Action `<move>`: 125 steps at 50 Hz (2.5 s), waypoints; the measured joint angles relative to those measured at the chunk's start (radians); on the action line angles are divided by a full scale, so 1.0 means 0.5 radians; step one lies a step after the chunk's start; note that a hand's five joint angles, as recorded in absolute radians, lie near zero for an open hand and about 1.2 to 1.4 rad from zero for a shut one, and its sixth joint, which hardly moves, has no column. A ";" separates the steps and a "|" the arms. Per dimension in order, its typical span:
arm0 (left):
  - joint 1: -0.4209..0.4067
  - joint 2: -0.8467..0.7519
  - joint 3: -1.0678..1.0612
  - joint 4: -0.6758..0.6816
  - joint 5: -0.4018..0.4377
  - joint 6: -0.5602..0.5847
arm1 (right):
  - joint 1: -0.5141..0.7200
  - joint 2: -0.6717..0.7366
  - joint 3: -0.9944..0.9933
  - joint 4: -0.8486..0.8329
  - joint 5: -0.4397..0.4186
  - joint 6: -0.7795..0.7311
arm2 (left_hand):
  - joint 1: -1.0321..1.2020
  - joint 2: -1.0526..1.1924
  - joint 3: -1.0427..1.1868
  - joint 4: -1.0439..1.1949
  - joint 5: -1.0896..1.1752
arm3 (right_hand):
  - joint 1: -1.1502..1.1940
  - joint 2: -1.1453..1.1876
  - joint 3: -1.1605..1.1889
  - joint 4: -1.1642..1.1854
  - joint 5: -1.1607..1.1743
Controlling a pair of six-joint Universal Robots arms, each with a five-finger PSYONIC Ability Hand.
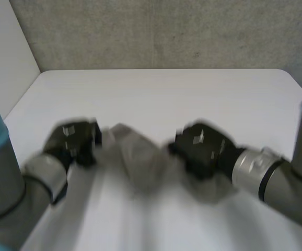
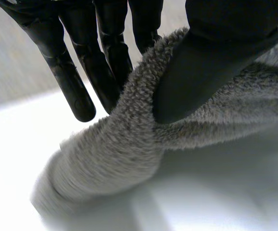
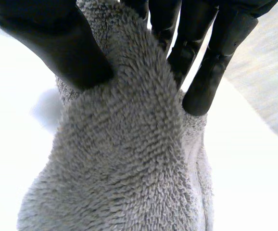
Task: Fold the towel.
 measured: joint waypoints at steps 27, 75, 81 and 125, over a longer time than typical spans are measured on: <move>-0.011 -0.257 0.618 -0.291 0.136 0.333 | -0.375 -0.061 -0.027 -0.249 -0.016 0.479 | -1.800 -1.789 -1.787 -1.790 -1.838 | -1.968 -1.996 -2.012 -1.978 -2.005; 0.144 -1.147 0.959 -0.351 0.523 1.607 | -0.378 0.155 0.174 -0.191 -0.006 -0.031 | -0.901 -0.737 -0.739 -0.738 -0.783 | -1.967 -1.996 -2.012 -1.978 -2.005; 0.154 -1.118 0.931 -0.343 0.436 1.609 | -0.378 0.174 0.175 -0.190 -0.005 -0.036 | -0.871 -0.562 -0.566 -0.564 -0.608 | -1.966 -1.996 -2.012 -1.978 -2.005; 0.275 -0.844 0.492 -0.123 0.396 1.608 | -0.372 0.232 0.183 -0.192 -0.001 -0.054 | -1.215 -1.209 -1.209 -1.220 -1.255 | -1.966 -1.996 -2.012 -1.977 -2.005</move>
